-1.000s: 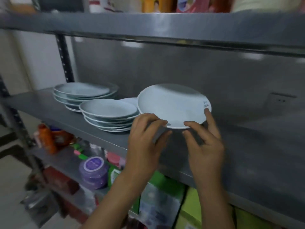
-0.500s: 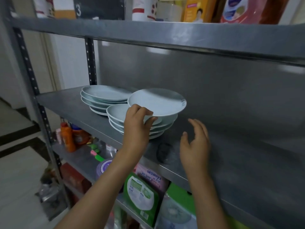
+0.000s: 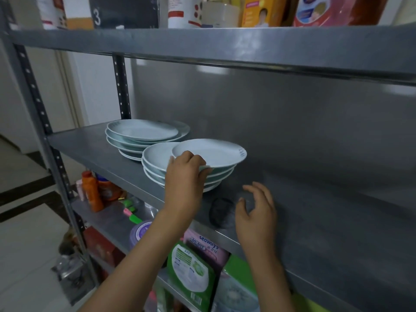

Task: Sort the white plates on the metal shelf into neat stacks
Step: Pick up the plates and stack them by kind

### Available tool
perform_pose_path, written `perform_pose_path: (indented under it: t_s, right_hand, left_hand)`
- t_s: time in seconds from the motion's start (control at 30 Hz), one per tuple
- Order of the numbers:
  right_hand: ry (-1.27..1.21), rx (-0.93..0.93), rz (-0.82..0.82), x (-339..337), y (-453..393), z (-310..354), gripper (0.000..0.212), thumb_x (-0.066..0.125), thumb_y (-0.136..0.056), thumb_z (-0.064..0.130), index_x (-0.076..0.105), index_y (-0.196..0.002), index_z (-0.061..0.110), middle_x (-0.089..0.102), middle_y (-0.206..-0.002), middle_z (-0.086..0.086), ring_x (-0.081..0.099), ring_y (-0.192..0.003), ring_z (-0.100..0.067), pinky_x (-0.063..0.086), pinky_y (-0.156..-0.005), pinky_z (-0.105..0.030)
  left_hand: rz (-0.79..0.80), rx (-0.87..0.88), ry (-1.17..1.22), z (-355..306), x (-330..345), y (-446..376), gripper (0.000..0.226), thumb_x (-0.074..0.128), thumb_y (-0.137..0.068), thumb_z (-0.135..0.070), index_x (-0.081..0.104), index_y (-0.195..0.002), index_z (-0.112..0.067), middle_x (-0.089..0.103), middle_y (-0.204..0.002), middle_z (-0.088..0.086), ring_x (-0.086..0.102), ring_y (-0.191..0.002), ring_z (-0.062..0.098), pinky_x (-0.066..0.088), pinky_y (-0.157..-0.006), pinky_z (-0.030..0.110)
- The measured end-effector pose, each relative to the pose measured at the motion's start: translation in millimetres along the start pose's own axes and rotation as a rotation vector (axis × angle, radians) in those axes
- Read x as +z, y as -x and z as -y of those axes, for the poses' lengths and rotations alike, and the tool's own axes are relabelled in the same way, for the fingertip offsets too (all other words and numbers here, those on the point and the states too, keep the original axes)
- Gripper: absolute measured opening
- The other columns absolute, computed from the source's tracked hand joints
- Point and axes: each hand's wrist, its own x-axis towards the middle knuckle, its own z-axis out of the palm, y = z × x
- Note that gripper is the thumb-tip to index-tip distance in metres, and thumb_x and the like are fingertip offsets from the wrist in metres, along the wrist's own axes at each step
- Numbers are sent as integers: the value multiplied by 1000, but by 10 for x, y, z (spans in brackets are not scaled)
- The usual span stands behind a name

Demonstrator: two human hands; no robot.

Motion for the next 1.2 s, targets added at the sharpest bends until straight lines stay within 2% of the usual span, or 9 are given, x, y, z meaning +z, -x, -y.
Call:
perform_pose_path:
  t_s: [0.13,0.27,0.37,0.47,0.6,0.8,0.9,1.03,1.2]
  right_hand:
    - [1,-4,1,7,8,-12,26,61,-81,0,67,-103,11,58,-123,-4,54,-113,-19,18,-87,8]
    - [11,3,32,23,-8,-43,27,61,-81,2,66,-106,10,58,-124,-4,55,-115,-20,25,-88,-3]
    - [-1,16,47,27,-5,-61,30,60,-82,5,65,-110,11,56,-126,-3,53,-117,-21,35,-92,-17]
    - [-6,25,71,28,-2,-70,33,59,-84,7,62,-116,12,53,-131,-3,51,-122,-21,41,-101,-34]
    - [1,24,93,23,16,-48,38,59,-85,10,60,-122,15,51,-137,-2,48,-126,-21,39,-104,-47]
    - [10,-47,-26,-24,203,193,33,58,-83,7,62,-116,15,55,-128,0,52,-120,-19,43,-101,-45]
    - [-19,-74,-53,49,397,506,31,56,-87,8,62,-115,19,54,-125,8,51,-119,-10,43,-100,-35]
    - [-93,-150,-97,401,615,1052,31,56,-86,5,63,-114,18,57,-122,9,52,-116,-5,40,-98,-17]
    - [-144,-245,-99,1137,832,1662,30,56,-82,4,65,-109,14,61,-117,3,54,-114,-5,37,-99,-13]
  left_hand:
    - [30,2,-123,-17,-10,24,10,70,-83,-22,65,-77,-16,62,-75,-1,59,-70,27,26,-109,56]
    - [65,50,-101,-27,-32,59,9,72,-82,-19,67,-87,-13,68,-84,0,63,-81,28,23,-111,53]
    - [114,86,-97,-32,-19,133,29,76,-77,-13,67,-105,-9,68,-108,7,59,-111,32,28,-108,58]
    - [96,151,57,-67,-33,255,29,69,-85,-7,64,-113,-8,60,-127,7,37,-135,31,29,-112,45]
    - [123,191,99,-89,-127,384,33,62,-90,-7,59,-123,-11,51,-139,5,23,-143,23,24,-115,34]
    - [95,191,162,61,-348,470,30,58,-93,-10,59,-123,-10,48,-142,5,19,-145,22,23,-115,31]
    - [90,203,223,251,-565,431,31,59,-93,-9,58,-124,-9,46,-143,4,19,-145,22,19,-115,24]
    - [29,191,296,666,-994,362,27,49,-96,-11,59,-122,-8,46,-143,3,20,-144,21,23,-114,25]
    - [25,158,264,1379,-1468,262,31,42,-97,-14,58,-124,-12,45,-143,-2,19,-144,16,17,-113,16]
